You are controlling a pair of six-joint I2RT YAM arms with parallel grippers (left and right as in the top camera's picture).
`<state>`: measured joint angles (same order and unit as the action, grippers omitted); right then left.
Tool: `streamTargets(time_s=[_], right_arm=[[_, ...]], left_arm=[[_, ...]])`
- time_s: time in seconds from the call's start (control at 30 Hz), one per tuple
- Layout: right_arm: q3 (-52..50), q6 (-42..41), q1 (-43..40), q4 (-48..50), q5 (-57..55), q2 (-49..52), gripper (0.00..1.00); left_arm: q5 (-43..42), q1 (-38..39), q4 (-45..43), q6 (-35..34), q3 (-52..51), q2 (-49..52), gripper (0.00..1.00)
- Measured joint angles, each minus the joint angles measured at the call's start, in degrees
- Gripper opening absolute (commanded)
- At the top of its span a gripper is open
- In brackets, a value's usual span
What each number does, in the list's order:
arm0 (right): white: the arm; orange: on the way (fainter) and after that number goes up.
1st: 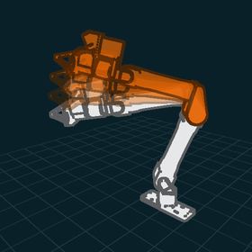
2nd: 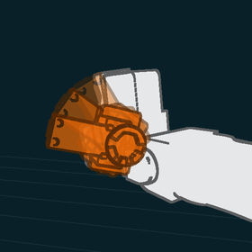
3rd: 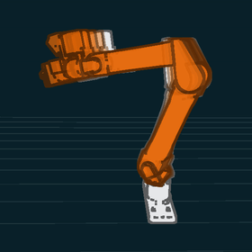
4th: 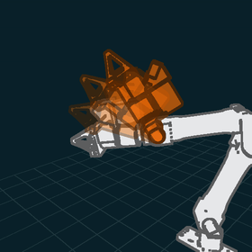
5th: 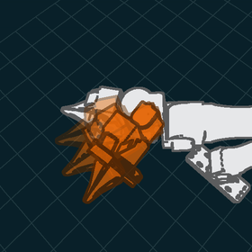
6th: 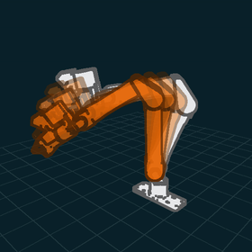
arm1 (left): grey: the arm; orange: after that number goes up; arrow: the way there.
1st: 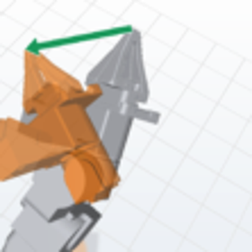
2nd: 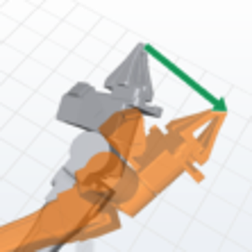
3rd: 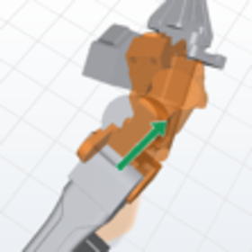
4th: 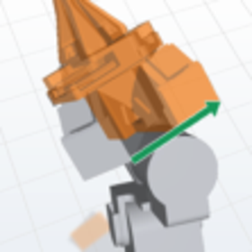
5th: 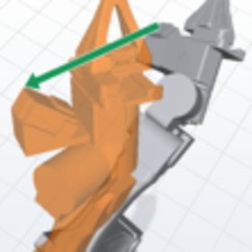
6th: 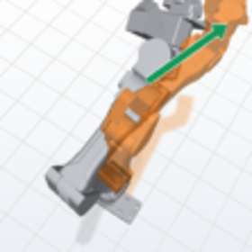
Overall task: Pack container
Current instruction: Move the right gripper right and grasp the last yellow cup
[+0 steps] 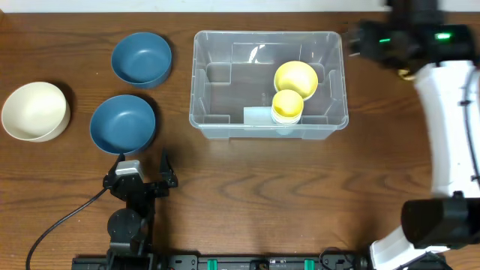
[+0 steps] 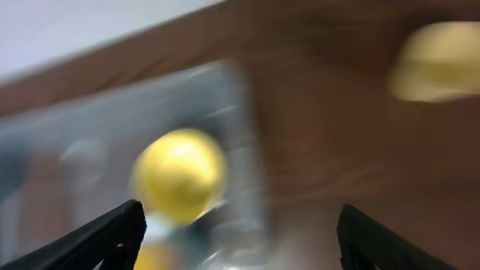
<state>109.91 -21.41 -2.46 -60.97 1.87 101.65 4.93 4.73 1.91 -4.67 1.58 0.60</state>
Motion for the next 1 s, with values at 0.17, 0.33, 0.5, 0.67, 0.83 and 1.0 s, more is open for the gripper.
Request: streamTargets(time_s=[0.17,0.33,0.5,0.67,0.83,1.0], right_arm=[[-0.02,-2.49,-10.27,3.82,-3.23,1.42,0.83],[-0.02,-3.58,-15.72,6.32,-4.22,5.86,0.82],[-0.02,-3.61,-19.02,8.72,-4.26,12.17,0.81],[-0.04,-3.58,-19.98,12.37,-4.22,17.66,0.76],[-0.07,-3.58,-19.98,15.39,-4.11,21.16,0.73],[-0.07,-3.58,-19.98,16.50,-4.02,24.00,0.71]], left_arm=[[0.02,0.00,0.00,0.00,0.00,0.00,0.98],[0.00,0.00,0.00,0.00,0.00,0.00,0.98],[0.00,0.00,0.00,0.00,0.00,0.00,0.98],[0.00,0.00,0.00,0.00,0.00,0.00,0.98],[0.00,0.00,0.00,0.00,0.00,0.00,0.98],[0.00,0.00,0.00,0.00,0.00,0.00,0.98]])
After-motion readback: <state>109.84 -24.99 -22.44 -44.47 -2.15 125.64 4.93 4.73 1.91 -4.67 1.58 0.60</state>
